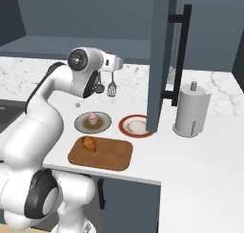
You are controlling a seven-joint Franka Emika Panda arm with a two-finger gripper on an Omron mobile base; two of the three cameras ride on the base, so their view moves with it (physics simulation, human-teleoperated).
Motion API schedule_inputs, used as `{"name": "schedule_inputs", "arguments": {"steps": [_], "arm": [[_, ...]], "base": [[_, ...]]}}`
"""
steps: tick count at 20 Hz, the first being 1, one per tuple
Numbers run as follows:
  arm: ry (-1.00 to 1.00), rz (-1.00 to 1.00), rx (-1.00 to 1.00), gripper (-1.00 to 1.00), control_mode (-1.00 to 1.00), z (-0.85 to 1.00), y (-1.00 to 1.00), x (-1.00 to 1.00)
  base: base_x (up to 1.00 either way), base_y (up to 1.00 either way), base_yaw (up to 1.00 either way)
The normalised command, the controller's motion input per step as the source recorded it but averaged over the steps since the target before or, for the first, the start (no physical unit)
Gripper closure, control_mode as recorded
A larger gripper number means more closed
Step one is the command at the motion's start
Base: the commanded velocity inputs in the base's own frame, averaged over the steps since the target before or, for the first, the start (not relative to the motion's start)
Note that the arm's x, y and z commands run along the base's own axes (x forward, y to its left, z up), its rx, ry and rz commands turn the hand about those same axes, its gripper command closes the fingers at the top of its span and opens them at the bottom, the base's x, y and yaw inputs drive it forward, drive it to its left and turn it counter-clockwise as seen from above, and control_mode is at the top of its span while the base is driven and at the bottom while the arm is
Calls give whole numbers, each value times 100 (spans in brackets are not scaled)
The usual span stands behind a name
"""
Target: From the different types of pastries on the counter, select a croissant and place it on the cutting board. Then retrieve a jar of jam from the cabinet and place it alongside the croissant on the cutting board.
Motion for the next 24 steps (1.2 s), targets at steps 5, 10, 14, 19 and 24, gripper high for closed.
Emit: {"name": "schedule_inputs", "arguments": {"steps": [5, 10, 14, 19, 24], "arm": [[0, 0, 0, 100, -100, -25, 0, -100], [0, 0, 0, 100, -100, -32, 10, -100], [0, 0, 0, 100, -100, -34, 18, -95], [0, 0, 0, 100, -100, -52, 5, -68], [0, 0, 0, 100, -100, -59, 0, -47]], "base": [[0, 0, 0], [0, 0, 0], [0, 0, 0], [0, 0, 0], [0, 0, 0]]}}
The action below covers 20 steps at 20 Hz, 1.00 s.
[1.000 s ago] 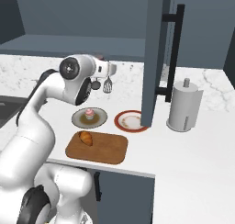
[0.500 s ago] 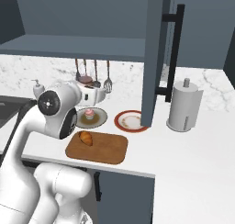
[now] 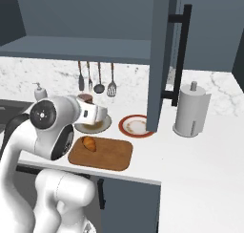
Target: From the different types of pastries on the counter, select a croissant and place it on the cutting board. Then retrieve a jar of jam from the cabinet and place it alongside the croissant on the cutting board.
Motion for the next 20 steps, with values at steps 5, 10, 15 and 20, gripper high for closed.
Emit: {"name": "schedule_inputs", "arguments": {"steps": [5, 10, 15, 20], "arm": [[0, 2, 0, 100, -100, -77, 0, -34], [-9, 15, 12, 100, -100, -83, 0, -10], [-6, 11, 9, 100, -100, -32, 1, 2], [-2, 1, 1, 100, -100, -13, 4, 0]], "base": [[0, 0, 0], [0, 0, 0], [0, 0, 0], [0, 0, 0]]}}
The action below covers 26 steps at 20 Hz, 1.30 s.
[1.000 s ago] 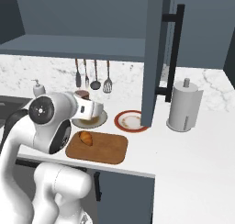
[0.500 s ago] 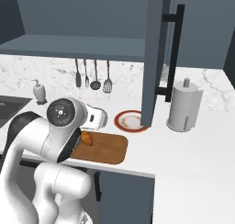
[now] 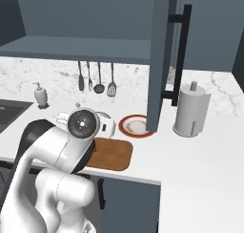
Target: From the different types of pastries on the counter, select a croissant and place it on the cutting board. Then retrieve a jar of jam from the cabinet and place it alongside the croissant on the cutting board.
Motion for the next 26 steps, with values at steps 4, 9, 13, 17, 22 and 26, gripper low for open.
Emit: {"name": "schedule_inputs", "arguments": {"steps": [4, 9, 13, 17, 22, 26], "arm": [[-12, 9, 9, 100, -100, -87, 44, 0], [-18, 10, 14, 100, -100, -88, 43, 0], [-19, 11, 17, 100, -100, -81, 29, 0], [-17, 12, 13, 100, -100, -46, 5, 0], [-1, 1, 4, 100, -100, -4, 0, 0], [-28, 7, -2, 100, -100, -7, 0, 8]], "base": [[0, 0, 0], [0, 0, 0], [0, 0, 0], [0, 0, 0], [0, 0, 0], [0, 0, 0]]}}
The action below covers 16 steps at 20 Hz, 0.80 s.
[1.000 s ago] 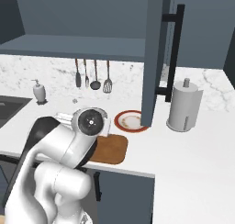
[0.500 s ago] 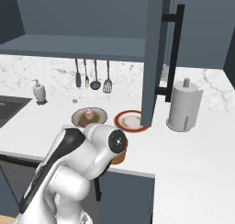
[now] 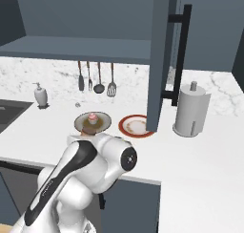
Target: From the different types of pastries on the counter, select a croissant and place it on the cutting board. Then retrieve a jar of jam from the cabinet and place it alongside the croissant on the cutting board.
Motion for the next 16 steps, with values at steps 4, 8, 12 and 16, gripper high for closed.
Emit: {"name": "schedule_inputs", "arguments": {"steps": [4, 8, 12, 16], "arm": [[-51, 14, -10, 100, -100, 0, 0, 2], [-21, 6, -4, 100, -100, -5, 0, 1], [0, 0, 0, 100, -100, -12, 0, 9], [0, 0, -1, 100, -100, -6, -8, 44]], "base": [[0, 0, 0], [0, 0, 0], [0, 0, 0], [0, 0, 0]]}}
